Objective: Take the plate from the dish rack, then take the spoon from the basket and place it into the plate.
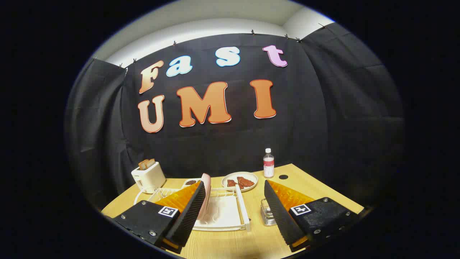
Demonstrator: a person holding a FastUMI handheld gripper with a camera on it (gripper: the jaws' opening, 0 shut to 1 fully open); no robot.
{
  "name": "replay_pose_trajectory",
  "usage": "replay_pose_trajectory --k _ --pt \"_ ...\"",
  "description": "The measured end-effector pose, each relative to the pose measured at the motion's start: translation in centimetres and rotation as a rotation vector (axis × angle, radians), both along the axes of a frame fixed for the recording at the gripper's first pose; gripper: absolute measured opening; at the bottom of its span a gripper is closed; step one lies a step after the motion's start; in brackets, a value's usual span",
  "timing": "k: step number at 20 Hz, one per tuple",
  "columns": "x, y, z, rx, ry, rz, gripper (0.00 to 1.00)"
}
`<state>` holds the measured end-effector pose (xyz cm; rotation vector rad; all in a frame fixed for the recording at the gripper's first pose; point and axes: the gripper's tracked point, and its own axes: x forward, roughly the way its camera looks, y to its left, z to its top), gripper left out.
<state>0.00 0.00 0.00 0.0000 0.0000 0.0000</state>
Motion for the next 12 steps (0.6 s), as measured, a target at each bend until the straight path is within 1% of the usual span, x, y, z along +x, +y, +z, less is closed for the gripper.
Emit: replay_pose_trajectory --k 3,6,12 --pt "-1.7 0.2 -0.2 -0.03 -0.001 -0.048 0.98" --pt "-2.8 0.6 -0.2 -0.011 0.006 -0.068 0.98" --pt "-3.4 0.0 2.5 -0.019 -0.014 -0.11 0.98"
